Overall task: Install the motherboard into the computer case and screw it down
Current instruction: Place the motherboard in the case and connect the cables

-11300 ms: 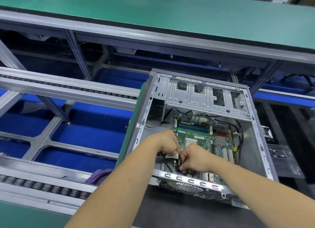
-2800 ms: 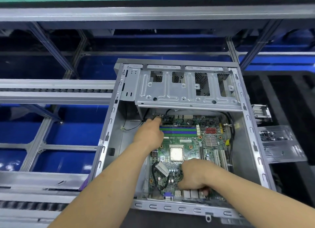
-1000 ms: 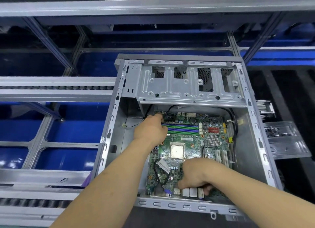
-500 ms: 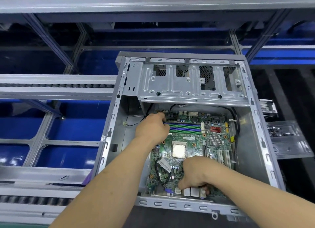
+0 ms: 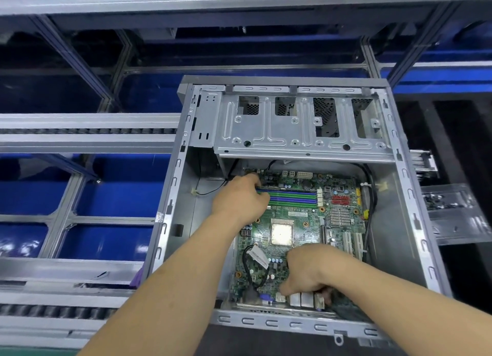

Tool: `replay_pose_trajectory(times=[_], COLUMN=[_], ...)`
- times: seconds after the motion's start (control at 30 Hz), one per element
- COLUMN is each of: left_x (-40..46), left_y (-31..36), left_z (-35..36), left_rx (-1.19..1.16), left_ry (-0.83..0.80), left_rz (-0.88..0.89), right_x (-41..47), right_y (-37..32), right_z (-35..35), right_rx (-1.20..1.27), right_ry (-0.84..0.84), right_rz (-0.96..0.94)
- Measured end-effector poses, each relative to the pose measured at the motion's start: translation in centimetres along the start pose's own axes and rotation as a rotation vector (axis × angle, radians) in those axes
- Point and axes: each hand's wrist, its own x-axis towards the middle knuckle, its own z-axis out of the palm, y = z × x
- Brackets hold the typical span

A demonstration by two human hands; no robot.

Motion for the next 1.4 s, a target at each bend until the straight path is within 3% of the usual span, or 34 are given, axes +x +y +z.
replay_pose_trajectory(times=[0.13, 0.37, 0.73, 0.9, 1.03, 1.2, 1.4], left_x=[0.1, 0.0, 0.0, 0.2, 0.4, 0.3, 0.3], left_y=[-0.1, 0.1, 0.1, 0.0, 0.1, 0.0, 0.0], left_z=[0.1, -0.1, 0.4, 0.2, 0.3, 0.4, 0.3], left_rx=[0.003, -0.029, 0.001, -0.037, -0.059, -0.018, 0.000], left_ry=[-0.016, 0.020, 0.002, 0.033, 0.050, 0.002, -0.014], left_rz=[0.005, 0.039, 0.043, 0.043, 0.046, 0.038, 0.031], right_x=[-0.4, -0.3, -0.5, -0.9, -0.9, -0.9, -1.2], right_y=[0.4, 0.0, -1.0, 0.2, 0.5, 1.8, 1.4], right_z=[0.0, 0.1, 0.2, 0.1, 0.1, -0.9, -0.5], right_rx=[0.120, 0.057, -0.207, 0.097, -0.037, 0.019, 0.256], right_ry=[0.012, 0.024, 0.099, 0.079, 0.177, 0.267, 0.036], right_rz=[0.017, 0.021, -0.011, -0.001, -0.025, 0.037, 0.059])
